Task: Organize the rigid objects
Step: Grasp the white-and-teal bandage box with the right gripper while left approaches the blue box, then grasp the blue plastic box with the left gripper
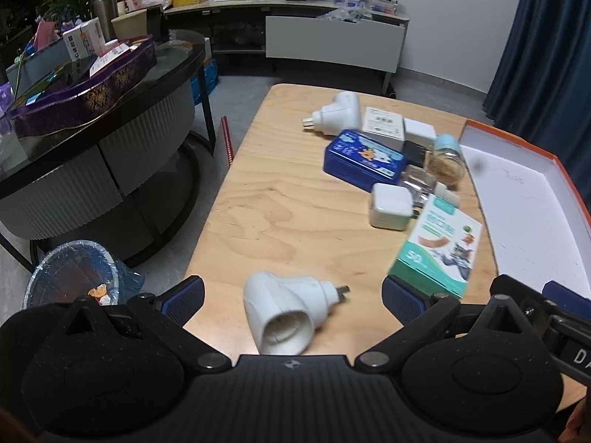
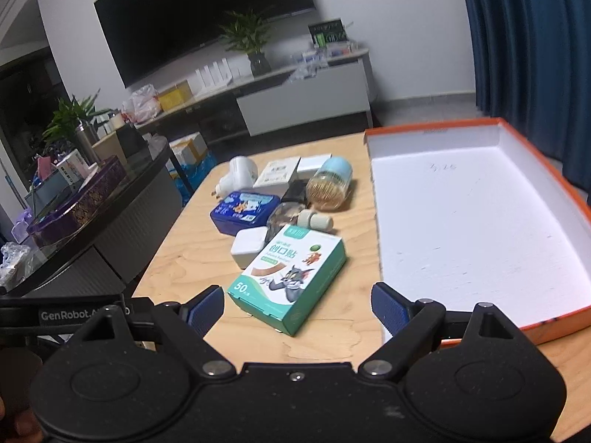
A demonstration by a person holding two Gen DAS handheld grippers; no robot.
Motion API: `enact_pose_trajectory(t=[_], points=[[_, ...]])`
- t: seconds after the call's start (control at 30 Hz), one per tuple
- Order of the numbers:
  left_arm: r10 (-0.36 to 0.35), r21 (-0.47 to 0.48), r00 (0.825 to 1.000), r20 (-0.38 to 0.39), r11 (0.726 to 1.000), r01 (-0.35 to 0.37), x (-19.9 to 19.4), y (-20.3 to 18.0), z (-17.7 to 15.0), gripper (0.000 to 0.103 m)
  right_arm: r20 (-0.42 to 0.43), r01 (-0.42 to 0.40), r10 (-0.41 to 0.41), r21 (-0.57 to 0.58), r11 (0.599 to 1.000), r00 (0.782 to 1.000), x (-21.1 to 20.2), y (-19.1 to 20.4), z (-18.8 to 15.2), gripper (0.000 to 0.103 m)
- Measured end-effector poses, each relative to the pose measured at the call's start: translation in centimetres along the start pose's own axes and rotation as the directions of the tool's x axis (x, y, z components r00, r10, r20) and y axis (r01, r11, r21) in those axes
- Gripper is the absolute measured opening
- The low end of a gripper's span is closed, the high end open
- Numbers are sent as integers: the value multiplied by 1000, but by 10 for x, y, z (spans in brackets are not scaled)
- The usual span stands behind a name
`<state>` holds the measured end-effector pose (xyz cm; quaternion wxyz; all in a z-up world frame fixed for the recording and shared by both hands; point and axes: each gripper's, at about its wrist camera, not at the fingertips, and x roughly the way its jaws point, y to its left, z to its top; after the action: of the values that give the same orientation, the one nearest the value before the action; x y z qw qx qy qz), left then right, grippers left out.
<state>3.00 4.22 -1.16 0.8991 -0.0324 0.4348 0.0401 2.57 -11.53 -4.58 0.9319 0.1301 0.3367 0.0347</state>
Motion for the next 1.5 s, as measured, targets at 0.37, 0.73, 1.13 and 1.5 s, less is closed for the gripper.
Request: enact_pose_trajectory(t=[0.37,0.73,1.13,1.5], points=[[-4,1,1000,-18,1000,4,20,13,20,103,-77,36,-33,32,999,996,41,21,8,102],[-26,45,999,-21,999,27,34,15,42,103,-143,117,-102,95,989,984,71,26,17,102],[-70,61,997,-27,996,71,60,3,72,103,-205,212,-196,55,976,959,117,29,28,102],[-82,196,995,-53,976,91,118,-44,97,103,-189,140,-149,-61,988,971,95,-1,35,84]])
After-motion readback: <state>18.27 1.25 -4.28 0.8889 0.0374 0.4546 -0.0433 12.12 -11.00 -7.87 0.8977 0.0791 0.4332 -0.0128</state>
